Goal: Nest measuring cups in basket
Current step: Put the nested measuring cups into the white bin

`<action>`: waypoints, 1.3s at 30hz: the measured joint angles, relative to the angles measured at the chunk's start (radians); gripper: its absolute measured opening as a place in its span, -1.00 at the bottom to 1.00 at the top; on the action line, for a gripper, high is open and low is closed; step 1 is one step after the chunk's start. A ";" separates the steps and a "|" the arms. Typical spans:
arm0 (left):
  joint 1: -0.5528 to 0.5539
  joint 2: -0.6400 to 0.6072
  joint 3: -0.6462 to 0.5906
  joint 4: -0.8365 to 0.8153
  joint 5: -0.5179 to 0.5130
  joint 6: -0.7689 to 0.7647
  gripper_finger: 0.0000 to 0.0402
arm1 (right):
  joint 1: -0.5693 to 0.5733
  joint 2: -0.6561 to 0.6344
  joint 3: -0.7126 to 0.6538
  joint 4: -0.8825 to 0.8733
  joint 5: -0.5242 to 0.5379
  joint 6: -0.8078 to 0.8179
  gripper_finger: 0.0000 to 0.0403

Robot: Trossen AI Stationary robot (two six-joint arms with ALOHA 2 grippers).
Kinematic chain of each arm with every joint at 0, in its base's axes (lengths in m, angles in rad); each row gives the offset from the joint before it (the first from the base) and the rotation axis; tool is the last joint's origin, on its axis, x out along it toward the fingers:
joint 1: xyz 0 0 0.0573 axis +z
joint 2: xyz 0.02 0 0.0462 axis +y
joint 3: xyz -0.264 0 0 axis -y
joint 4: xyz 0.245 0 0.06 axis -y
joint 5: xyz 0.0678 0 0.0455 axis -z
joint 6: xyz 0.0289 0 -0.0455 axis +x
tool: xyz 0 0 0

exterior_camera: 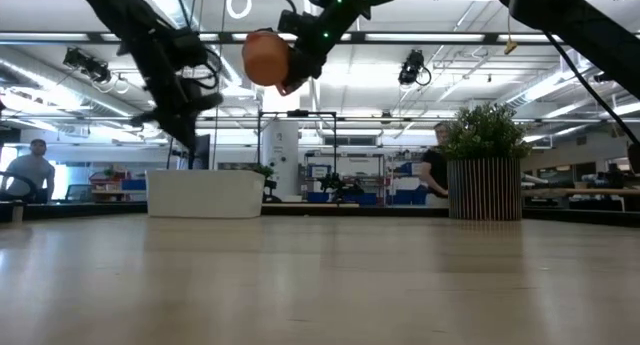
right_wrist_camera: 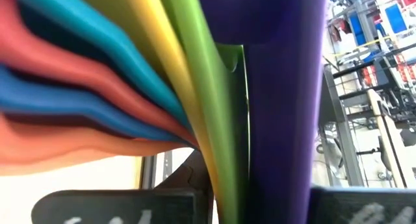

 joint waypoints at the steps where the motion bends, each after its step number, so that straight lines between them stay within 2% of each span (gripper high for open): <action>1: 0.012 -0.022 0.000 -0.028 -0.031 0.007 -0.93 | 0.004 0.000 0.000 0.001 -0.009 0.000 -0.75; 4: 0.048 -0.059 0.000 -0.131 -0.095 0.013 -0.93 | 0.014 0.000 0.000 0.008 -0.043 0.000 -0.75; 6: 0.060 -0.061 -0.001 -0.171 -0.095 0.031 -0.93 | 0.018 0.000 0.000 0.015 -0.053 0.004 -0.75; 25: 0.056 0.133 -0.001 -0.193 -0.121 0.024 -0.93 | 0.046 0.004 0.000 0.020 -0.081 0.003 -0.74; 29: 0.056 0.180 -0.001 -0.194 -0.114 0.013 -0.93 | 0.046 0.004 0.000 0.020 -0.082 0.001 -0.74; 33: 0.050 0.205 -0.001 -0.174 -0.041 0.017 -0.93 | 0.046 0.004 0.000 0.006 -0.082 0.000 -0.74; 39: -0.009 0.206 -0.001 -0.096 -0.025 0.020 -0.93 | 0.046 0.005 0.000 -0.004 -0.085 0.000 -0.74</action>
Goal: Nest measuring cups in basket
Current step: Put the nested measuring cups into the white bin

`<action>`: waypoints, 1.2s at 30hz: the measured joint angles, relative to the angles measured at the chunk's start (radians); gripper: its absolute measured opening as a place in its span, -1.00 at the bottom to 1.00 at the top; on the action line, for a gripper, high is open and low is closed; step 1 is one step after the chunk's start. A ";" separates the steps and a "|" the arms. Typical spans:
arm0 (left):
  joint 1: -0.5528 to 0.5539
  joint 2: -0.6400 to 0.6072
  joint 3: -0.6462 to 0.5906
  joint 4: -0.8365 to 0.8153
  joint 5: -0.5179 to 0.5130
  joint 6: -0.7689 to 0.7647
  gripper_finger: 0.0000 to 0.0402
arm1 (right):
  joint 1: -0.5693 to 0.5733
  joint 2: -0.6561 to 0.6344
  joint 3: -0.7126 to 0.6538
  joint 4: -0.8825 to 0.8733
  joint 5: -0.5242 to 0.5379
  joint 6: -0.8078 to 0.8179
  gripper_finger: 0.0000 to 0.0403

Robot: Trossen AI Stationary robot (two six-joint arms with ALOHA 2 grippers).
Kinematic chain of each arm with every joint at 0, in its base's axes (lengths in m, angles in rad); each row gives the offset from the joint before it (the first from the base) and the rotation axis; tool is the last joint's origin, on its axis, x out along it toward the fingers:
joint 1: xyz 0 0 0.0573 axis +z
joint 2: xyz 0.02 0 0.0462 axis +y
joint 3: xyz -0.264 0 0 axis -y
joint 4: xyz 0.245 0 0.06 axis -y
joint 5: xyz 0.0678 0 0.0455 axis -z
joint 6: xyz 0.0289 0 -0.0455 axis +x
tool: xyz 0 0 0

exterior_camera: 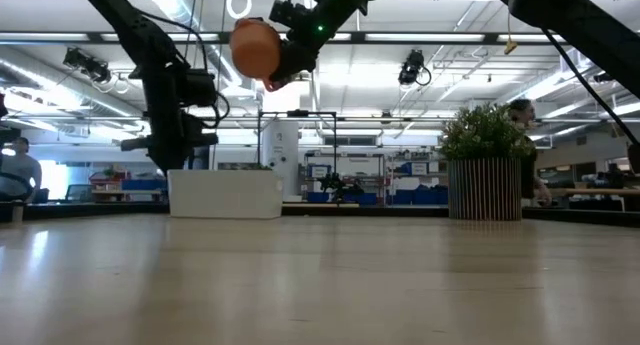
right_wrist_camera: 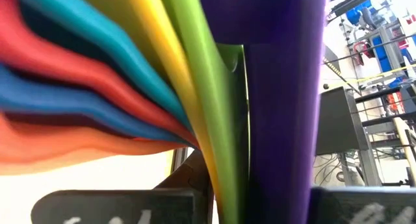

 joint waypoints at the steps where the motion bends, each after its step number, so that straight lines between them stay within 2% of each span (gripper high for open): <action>1: -0.014 0.000 0.000 0.012 0.000 -0.003 -0.93 | 0.000 0.000 0.000 0.000 -0.005 0.000 -0.74; 9: -0.104 0.000 0.000 0.034 0.033 -0.030 -0.93 | -0.010 0.000 0.000 0.000 -0.045 0.009 -0.74; 13: -0.092 -0.034 0.000 -0.005 0.032 -0.059 -0.93 | -0.022 0.001 -0.010 -0.001 -0.045 0.022 -0.74; 17: -0.059 -0.119 0.000 -0.035 0.032 -0.059 -0.93 | -0.034 0.002 -0.053 0.002 -0.046 0.065 -0.75; 27: 0.007 -0.372 0.000 -0.071 0.030 -0.059 -0.93 | -0.033 0.003 -0.277 0.283 0.031 0.061 -0.76; 36: 0.010 -0.458 0.000 -0.072 0.032 -0.060 -0.93 | -0.025 0.003 -0.450 0.500 0.121 0.060 -0.76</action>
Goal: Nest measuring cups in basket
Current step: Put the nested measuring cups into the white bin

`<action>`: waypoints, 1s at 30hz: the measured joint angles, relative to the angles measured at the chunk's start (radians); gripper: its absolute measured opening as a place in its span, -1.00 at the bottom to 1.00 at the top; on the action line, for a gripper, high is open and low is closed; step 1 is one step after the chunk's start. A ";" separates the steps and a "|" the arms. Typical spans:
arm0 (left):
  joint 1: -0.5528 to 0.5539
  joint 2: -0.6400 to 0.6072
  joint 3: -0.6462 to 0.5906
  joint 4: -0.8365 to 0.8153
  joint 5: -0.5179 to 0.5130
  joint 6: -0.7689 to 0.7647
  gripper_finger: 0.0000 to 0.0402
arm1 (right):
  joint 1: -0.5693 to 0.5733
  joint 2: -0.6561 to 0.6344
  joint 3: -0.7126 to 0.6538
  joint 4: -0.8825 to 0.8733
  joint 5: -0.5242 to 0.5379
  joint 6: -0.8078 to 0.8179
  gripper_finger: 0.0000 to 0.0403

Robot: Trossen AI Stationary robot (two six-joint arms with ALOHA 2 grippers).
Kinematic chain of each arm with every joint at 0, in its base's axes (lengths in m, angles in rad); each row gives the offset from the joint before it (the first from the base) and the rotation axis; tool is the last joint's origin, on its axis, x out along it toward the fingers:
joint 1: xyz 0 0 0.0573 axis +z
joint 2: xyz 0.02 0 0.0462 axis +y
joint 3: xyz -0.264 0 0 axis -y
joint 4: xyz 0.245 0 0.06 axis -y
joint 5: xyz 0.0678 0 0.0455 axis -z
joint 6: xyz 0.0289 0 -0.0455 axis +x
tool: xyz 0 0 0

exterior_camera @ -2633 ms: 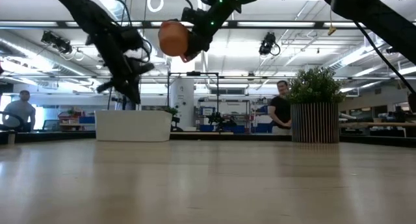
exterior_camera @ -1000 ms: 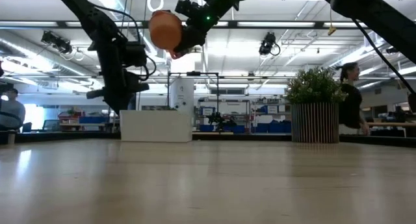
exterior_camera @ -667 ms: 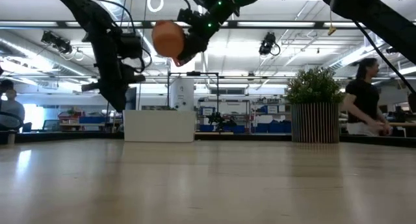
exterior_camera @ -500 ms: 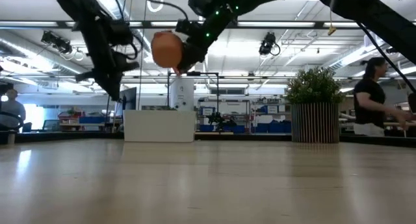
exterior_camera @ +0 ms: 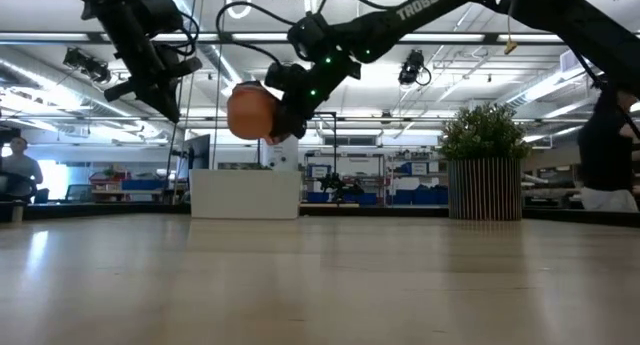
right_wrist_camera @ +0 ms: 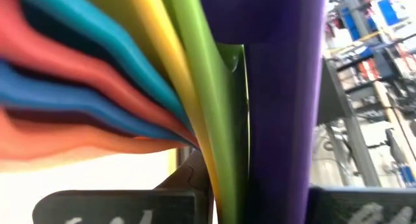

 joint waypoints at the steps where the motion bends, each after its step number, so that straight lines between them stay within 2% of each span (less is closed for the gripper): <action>1: 0.000 0.000 0.000 0.000 0.000 0.000 -0.93 | 0.001 0.000 -0.009 0.014 0.011 -0.001 -0.76; 7: -0.001 0.001 0.000 0.001 0.001 -0.031 -0.93 | 0.004 -0.001 -0.046 0.080 0.053 0.001 -0.76; 15: -0.001 0.001 0.000 0.003 0.001 -0.030 -0.93 | 0.017 -0.001 -0.102 0.158 0.216 0.000 -0.76; 21: -0.001 0.010 0.000 0.005 -0.013 -0.048 -0.93 | 0.026 -0.001 -0.109 0.167 0.286 0.015 -0.76; 30: -0.002 0.075 0.000 0.021 -0.018 -0.056 -0.93 | 0.030 -0.001 -0.109 0.132 0.283 0.162 -0.76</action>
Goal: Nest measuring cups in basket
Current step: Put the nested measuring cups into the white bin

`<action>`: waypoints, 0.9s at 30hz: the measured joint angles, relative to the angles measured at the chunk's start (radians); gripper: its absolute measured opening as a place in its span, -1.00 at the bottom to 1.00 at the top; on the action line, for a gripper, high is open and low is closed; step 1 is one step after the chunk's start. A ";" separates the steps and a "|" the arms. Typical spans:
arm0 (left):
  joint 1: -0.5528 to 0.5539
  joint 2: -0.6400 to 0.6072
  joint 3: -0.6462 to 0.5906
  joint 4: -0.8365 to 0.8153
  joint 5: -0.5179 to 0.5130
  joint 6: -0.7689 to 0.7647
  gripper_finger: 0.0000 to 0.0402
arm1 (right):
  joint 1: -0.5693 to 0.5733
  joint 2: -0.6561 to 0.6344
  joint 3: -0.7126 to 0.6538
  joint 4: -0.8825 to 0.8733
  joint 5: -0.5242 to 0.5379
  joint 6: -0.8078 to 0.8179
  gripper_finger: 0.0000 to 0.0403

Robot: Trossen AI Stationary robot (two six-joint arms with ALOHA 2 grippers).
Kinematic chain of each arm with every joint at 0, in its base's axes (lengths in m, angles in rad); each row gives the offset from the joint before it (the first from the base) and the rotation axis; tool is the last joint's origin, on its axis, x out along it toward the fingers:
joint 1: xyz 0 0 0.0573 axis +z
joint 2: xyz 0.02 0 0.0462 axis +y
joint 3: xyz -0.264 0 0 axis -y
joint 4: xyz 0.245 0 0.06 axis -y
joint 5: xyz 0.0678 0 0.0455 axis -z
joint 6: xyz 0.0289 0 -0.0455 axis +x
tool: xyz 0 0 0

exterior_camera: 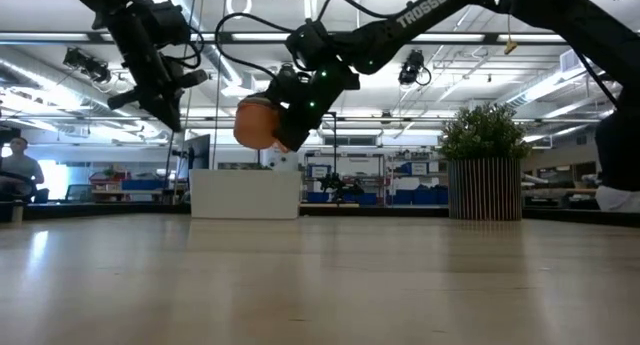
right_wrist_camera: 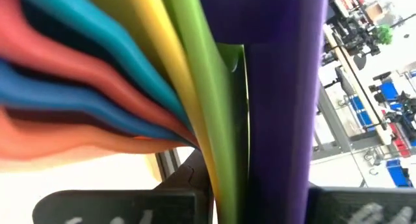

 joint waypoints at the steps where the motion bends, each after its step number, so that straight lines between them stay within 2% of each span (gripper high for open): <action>1: -0.002 0.007 0.000 0.006 0.000 0.000 -0.93 | 0.000 0.000 0.000 -0.004 -0.004 0.000 -0.76; 10: -0.009 0.022 0.000 0.014 0.000 0.005 -0.93 | 0.012 0.038 -0.003 -0.044 -0.021 -0.137 -0.76; 13: -0.007 0.022 0.000 0.014 0.000 0.018 -0.93 | 0.012 0.035 0.000 -0.083 -0.099 -0.127 -0.76; 27: -0.010 0.022 0.000 0.014 0.000 0.042 -0.93 | 0.014 0.078 0.002 -0.150 -0.137 -0.095 -0.76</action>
